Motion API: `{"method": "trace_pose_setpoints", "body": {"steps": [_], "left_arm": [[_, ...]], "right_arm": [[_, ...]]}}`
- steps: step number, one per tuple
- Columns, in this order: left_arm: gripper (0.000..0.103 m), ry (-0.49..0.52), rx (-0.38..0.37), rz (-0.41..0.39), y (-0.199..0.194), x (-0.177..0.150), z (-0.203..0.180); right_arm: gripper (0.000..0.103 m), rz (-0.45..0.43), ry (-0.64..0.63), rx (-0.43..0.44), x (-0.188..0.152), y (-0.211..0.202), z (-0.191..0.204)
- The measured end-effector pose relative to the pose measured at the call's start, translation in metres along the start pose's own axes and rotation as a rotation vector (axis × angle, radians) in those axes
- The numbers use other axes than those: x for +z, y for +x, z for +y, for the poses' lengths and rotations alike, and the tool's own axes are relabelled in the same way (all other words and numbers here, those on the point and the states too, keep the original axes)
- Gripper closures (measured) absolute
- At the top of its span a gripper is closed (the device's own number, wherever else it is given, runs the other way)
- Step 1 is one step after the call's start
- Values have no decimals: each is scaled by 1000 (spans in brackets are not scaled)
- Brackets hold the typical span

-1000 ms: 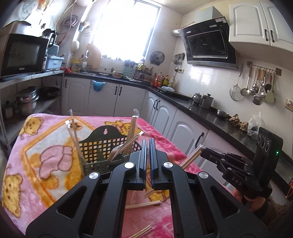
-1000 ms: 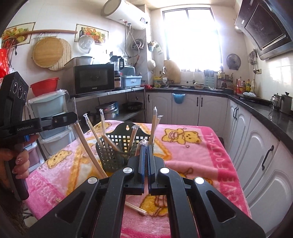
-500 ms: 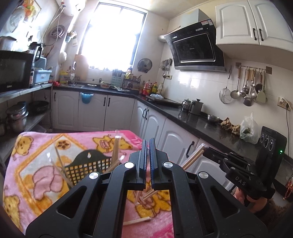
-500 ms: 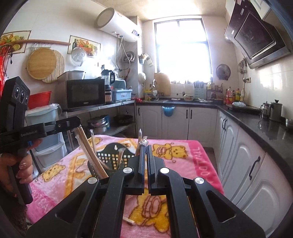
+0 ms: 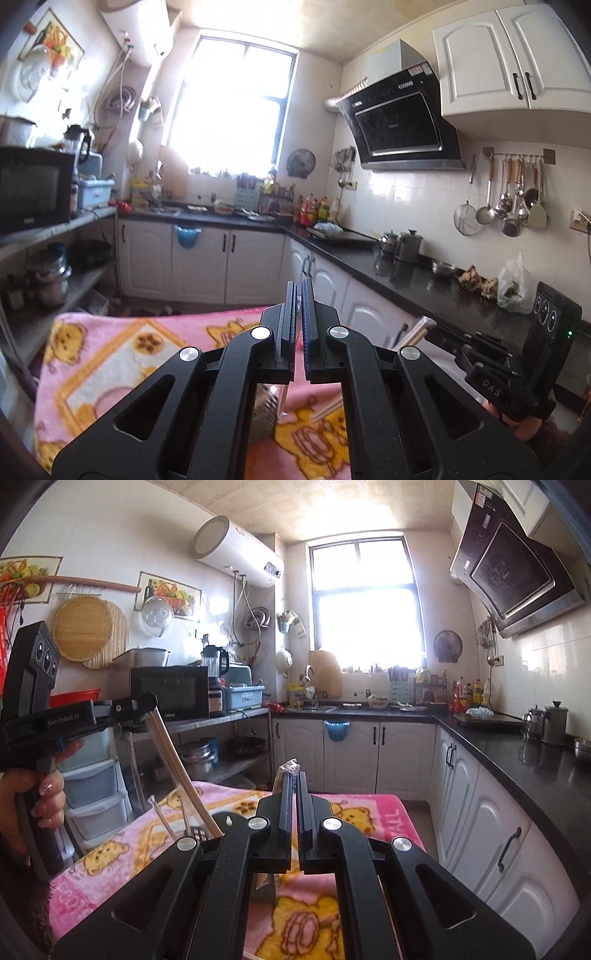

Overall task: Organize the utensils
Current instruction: 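Lower both held chopsticks into the caddy and open both tools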

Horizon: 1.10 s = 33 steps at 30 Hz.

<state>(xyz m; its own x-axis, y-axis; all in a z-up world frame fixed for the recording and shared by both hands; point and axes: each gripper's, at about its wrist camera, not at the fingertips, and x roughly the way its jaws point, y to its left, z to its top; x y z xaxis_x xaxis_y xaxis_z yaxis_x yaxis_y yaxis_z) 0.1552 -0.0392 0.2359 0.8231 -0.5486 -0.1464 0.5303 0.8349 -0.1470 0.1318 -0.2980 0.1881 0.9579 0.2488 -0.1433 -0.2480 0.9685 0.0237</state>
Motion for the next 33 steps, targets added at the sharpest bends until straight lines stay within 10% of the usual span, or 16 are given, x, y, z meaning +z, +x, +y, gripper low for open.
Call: {"method": "trace_pose_setpoints", "body": {"steps": [18, 33], "left_arm": [[102, 6, 152, -49, -1, 29, 52], [102, -27, 209, 36, 27, -15, 85]], "right_arm": [[101, -75, -42, 57, 65, 58, 13], [101, 50, -52, 62, 35, 119, 23]]}}
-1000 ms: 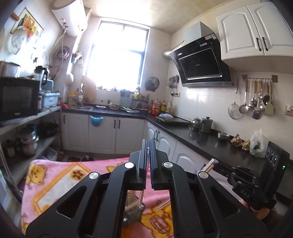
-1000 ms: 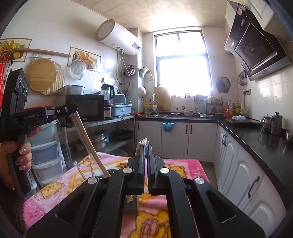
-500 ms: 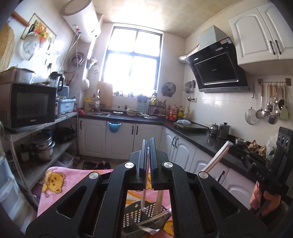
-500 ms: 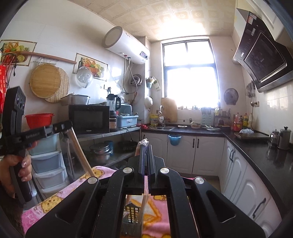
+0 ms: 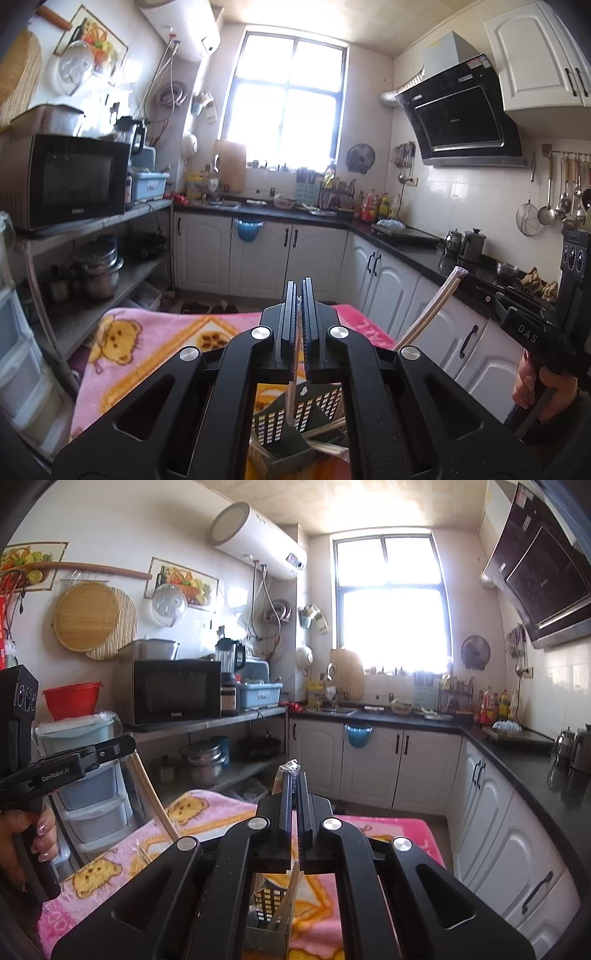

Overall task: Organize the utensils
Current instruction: 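Lower both held chopsticks into the caddy and open both tools, then withdraw both open tools up from the caddy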

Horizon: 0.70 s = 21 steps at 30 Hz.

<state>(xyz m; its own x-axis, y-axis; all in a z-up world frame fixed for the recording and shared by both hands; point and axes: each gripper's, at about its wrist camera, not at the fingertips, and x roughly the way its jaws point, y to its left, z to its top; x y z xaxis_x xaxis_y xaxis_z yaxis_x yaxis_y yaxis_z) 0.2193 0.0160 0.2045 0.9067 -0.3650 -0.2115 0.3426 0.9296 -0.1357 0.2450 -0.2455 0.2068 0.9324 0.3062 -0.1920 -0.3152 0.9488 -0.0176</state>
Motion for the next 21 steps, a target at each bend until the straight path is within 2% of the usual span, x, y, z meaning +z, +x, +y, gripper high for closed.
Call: {"method": "trace_pose_setpoints", "body": {"steps": [21], "left_arm": [[102, -58, -6, 141, 36, -59, 11]], "right_arm": [[100, 129, 32, 20, -48, 41, 2]]}}
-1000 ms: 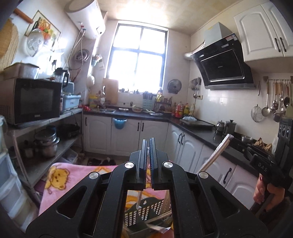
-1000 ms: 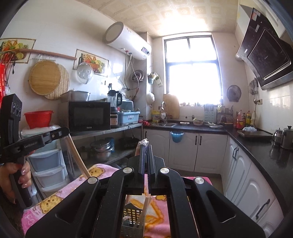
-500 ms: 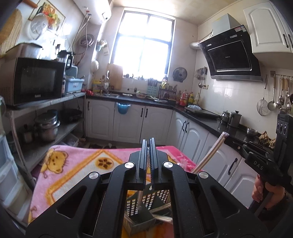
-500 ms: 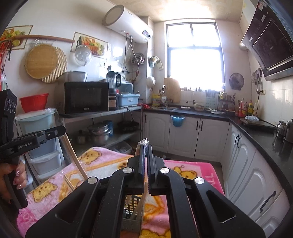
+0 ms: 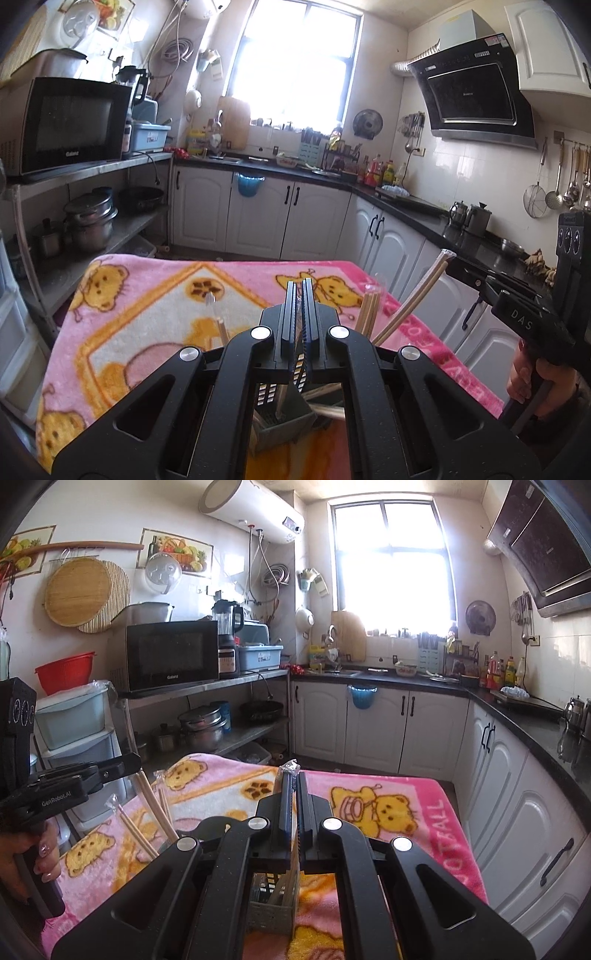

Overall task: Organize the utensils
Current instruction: 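Withdraw both open tools up from the caddy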

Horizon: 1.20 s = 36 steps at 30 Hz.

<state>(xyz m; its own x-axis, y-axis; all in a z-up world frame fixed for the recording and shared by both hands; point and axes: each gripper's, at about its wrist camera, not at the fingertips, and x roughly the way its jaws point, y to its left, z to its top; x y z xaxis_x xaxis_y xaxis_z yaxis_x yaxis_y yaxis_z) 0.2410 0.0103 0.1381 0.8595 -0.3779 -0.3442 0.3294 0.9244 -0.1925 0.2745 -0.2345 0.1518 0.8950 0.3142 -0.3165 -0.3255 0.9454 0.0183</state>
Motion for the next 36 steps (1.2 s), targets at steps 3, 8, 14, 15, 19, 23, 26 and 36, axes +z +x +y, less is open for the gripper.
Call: {"method": "trace_pose_setpoints", "body": {"steps": [3, 8, 14, 15, 19, 23, 26, 36], "left_arm": [[102, -5, 3, 12, 2, -4, 0], [102, -8, 7, 27, 5, -9, 1], [101, -22, 16, 52, 8, -16, 6], [101, -26, 17, 55, 8, -17, 7], [88, -33, 22, 64, 6, -20, 8], [80, -40, 26, 66, 2, -22, 10], [68, -44, 28, 64, -2, -22, 10], [36, -44, 28, 31, -25, -20, 5]], "right_arm": [[100, 17, 4, 0, -5, 4, -1], [100, 48, 24, 2, -13, 10, -2], [95, 75, 34, 2, -21, 12, -3], [92, 77, 39, 3, -23, 11, -4], [89, 87, 51, -2, -27, 9, -7], [85, 91, 57, -5, -30, 4, -10], [82, 96, 56, -4, -32, 1, -12], [72, 111, 39, 3, -41, -15, -8]]}}
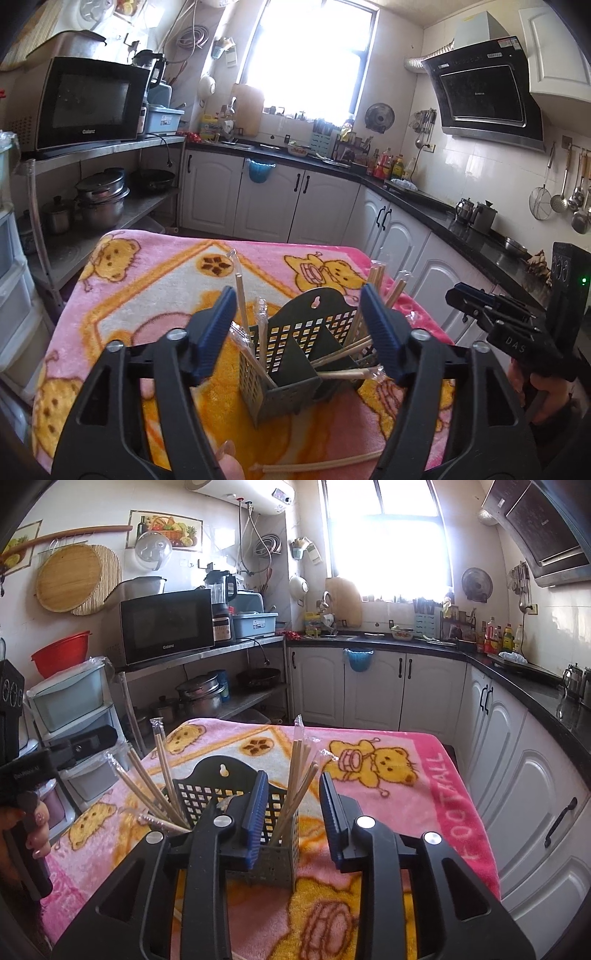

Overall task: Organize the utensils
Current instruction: 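Withdraw both open tools up from the caddy, then move both open tools down to the last chopsticks on the blanket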

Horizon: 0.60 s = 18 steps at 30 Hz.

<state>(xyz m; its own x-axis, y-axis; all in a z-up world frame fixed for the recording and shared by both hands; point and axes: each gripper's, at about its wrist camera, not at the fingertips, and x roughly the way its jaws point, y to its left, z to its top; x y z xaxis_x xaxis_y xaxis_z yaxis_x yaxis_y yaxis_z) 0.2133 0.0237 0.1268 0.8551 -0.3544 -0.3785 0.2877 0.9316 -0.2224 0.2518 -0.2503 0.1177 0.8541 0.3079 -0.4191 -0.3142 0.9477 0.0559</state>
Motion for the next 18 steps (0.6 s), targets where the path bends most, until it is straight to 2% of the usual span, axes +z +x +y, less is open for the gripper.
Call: {"method": "trace_pose_setpoints", "body": {"steps": [4, 7, 18], "left_arm": [[17, 10, -1, -19, -11, -2, -5], [10, 13, 1, -29, -18, -6, -6], [10, -17, 8, -35, -39, -26, 0]], "right_arm": [[65, -7, -7, 2, -5, -9, 3], [59, -11, -5, 7, -9, -15, 5], [53, -12, -24, 29, -29, -37, 19]]}}
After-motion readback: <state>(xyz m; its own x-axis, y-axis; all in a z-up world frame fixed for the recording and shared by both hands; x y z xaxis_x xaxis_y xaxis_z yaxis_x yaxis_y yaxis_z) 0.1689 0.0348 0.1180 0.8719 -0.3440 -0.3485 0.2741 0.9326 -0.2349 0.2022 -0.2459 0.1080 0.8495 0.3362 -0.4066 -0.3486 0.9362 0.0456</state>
